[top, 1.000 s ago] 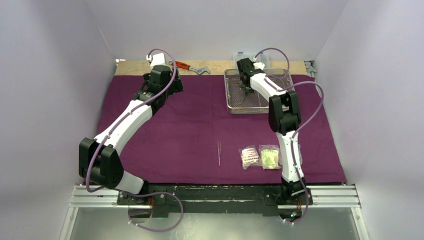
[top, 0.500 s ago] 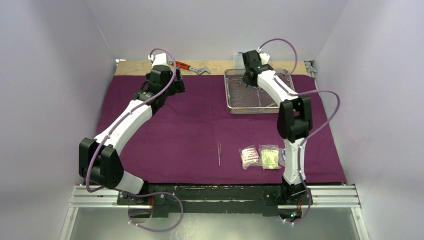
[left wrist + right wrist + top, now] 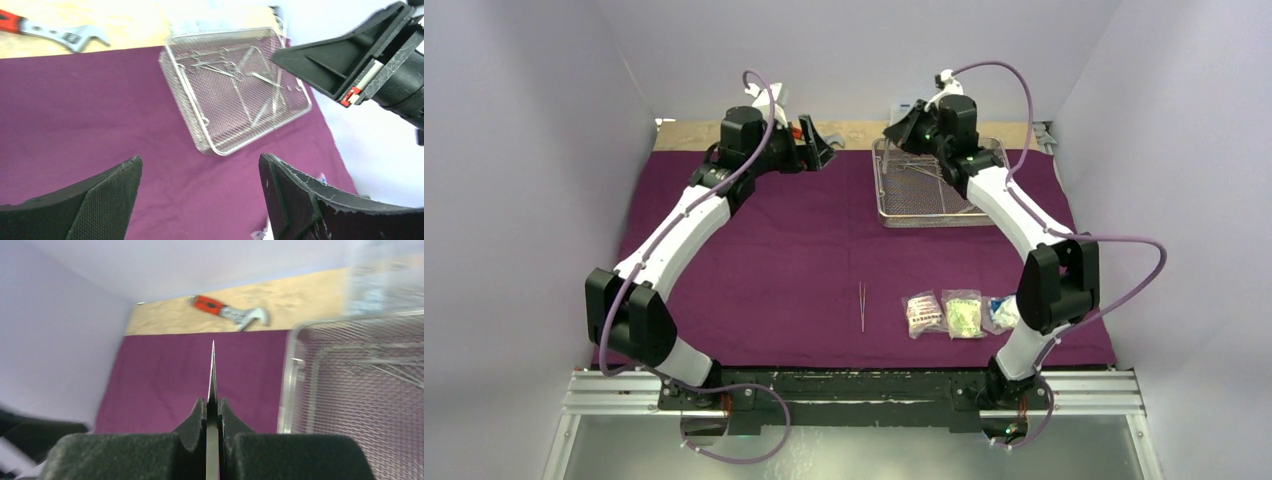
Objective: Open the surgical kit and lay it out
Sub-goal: Place the medical item in the surgical kit.
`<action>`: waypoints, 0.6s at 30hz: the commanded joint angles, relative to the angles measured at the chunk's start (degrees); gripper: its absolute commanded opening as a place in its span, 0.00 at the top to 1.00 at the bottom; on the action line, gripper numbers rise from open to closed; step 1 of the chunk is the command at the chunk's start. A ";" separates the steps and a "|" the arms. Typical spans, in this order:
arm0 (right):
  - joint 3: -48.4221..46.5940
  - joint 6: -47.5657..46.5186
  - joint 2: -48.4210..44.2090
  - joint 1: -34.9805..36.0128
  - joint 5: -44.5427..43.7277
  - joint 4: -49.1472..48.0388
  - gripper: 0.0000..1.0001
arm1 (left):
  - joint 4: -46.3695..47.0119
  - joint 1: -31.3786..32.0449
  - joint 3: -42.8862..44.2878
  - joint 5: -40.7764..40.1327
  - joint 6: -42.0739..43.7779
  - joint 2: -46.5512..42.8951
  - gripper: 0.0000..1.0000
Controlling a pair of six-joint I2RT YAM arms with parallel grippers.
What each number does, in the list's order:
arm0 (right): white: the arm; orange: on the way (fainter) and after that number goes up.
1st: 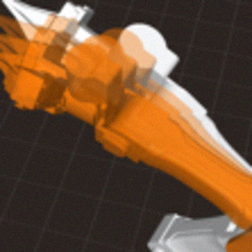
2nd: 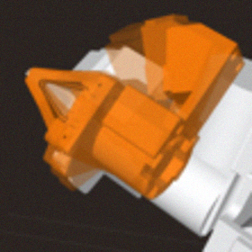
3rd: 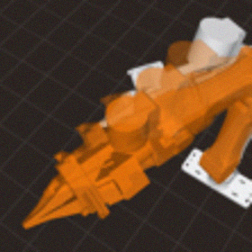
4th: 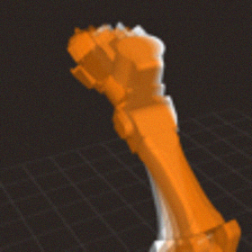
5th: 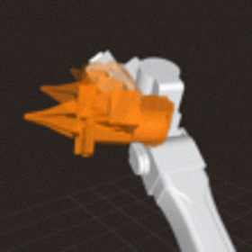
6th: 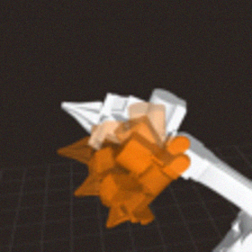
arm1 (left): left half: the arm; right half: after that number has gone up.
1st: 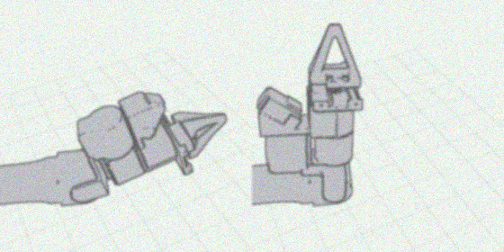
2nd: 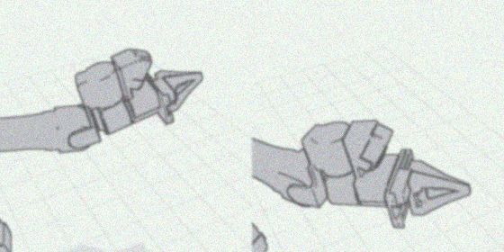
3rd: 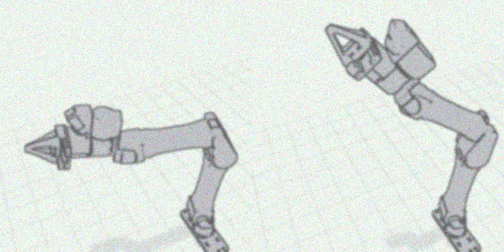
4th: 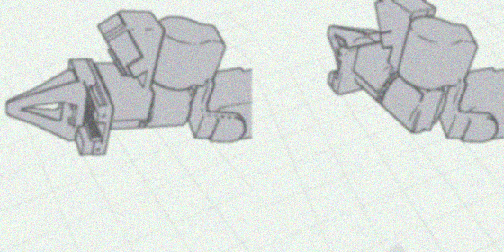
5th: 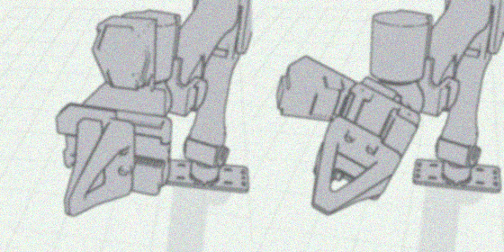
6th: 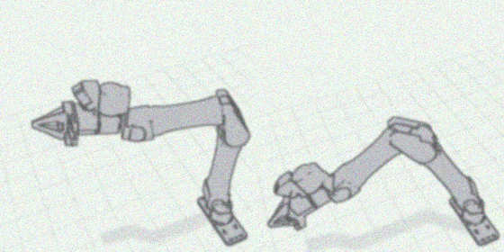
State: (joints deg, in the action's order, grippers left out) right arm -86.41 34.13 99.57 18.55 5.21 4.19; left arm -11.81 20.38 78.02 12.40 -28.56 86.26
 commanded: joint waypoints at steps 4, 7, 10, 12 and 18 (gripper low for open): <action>2.94 1.62 -4.15 8.41 12.49 -14.35 1.00 | 5.81 0.01 0.79 14.91 -5.17 1.31 0.21; 2.73 3.17 -3.33 11.37 10.70 -14.34 1.00 | 6.56 0.01 -0.49 15.82 -5.80 0.45 0.28; 1.12 4.09 -2.20 13.44 7.19 -12.29 1.00 | 6.07 0.01 -2.05 13.83 -5.81 -0.77 0.37; -0.07 4.18 -1.47 13.99 6.37 -10.94 1.00 | 5.52 0.00 -3.02 11.93 -5.64 -1.47 0.44; -1.27 4.97 -0.29 14.46 7.05 -9.87 1.00 | 4.29 -0.08 -3.70 10.41 -5.39 -1.80 0.62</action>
State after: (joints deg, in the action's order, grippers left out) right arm -84.73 37.89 98.67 32.73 12.86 -5.37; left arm -8.86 20.38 74.87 23.99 -33.56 87.35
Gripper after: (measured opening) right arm 0.054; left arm 0.435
